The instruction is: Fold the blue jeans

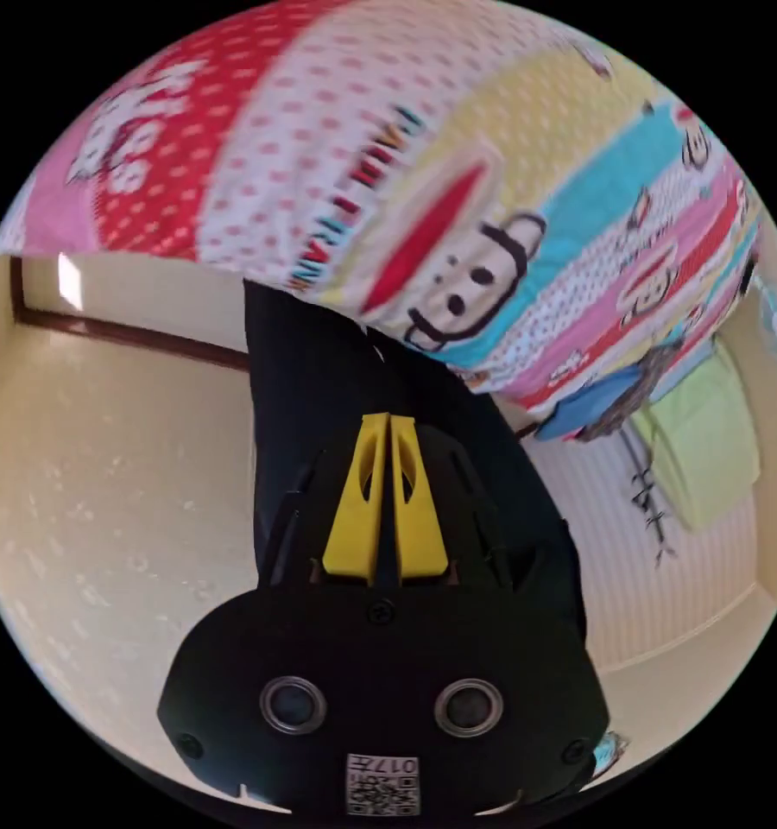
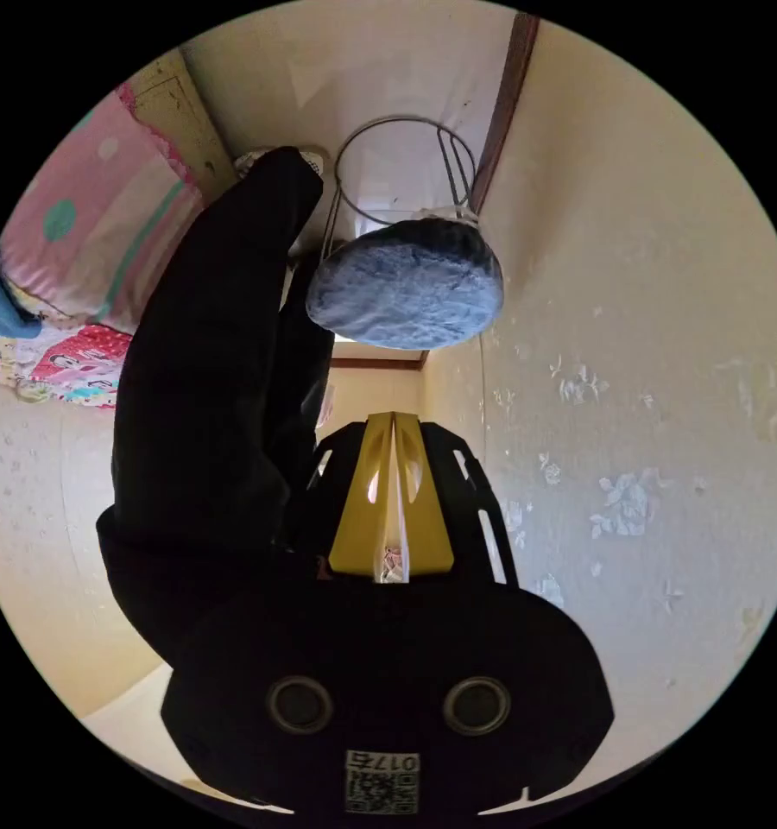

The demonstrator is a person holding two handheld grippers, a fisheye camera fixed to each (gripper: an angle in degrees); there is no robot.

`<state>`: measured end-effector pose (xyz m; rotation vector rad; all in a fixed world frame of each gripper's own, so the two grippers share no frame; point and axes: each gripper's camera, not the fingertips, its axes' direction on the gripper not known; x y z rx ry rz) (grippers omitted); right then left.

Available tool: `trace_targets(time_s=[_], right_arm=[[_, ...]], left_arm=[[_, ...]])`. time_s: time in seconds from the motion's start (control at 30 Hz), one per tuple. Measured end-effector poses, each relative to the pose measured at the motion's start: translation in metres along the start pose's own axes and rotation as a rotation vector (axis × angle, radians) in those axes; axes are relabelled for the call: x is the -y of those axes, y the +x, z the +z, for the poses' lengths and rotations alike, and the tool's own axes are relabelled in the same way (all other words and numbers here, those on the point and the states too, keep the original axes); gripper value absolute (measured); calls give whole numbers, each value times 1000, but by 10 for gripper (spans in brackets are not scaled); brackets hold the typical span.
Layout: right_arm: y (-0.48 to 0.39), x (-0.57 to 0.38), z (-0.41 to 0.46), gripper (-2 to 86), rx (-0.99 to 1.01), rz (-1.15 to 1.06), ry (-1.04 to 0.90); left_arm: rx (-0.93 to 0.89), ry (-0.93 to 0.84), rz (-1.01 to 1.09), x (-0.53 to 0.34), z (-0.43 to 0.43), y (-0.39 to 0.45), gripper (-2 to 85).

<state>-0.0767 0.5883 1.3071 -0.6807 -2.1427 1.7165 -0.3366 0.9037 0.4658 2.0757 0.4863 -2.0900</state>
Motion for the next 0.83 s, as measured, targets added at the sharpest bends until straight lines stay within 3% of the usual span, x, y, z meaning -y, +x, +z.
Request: trace_targets(time_s=[0.1, 0.23, 0.3, 0.37, 0.47, 0.57, 0.67, 0.83], right_arm=[[-4, 11, 66, 6, -10, -30, -5], [-80, 52, 104, 4, -323, -77, 20], [-141, 70, 108, 4, -444, -165, 92], [-243, 72, 115, 3, -673, -295, 290], [-373, 28, 157, 3, -888, -530, 557], [-474, -63, 243, 4, -955, -929, 784], [-510, -179, 345, 4, -973, -1270, 1047], [-424, -353, 467, 3, -633, -1725, 1617]], left_arm=[[-319, 238, -167, -43, -44, -99, -10], [-548, 368, -286, -75, -40, -179, -10], [-554, 439, -301, -82, -32, -197, -10], [-435, 575, -273, -97, -24, -208, -9], [-267, 517, -262, -100, 0, -222, -9], [-282, 526, -200, -102, 10, -255, -9], [-322, 631, -149, -112, 4, -290, -9], [-432, 924, -105, -148, -45, -333, -5]])
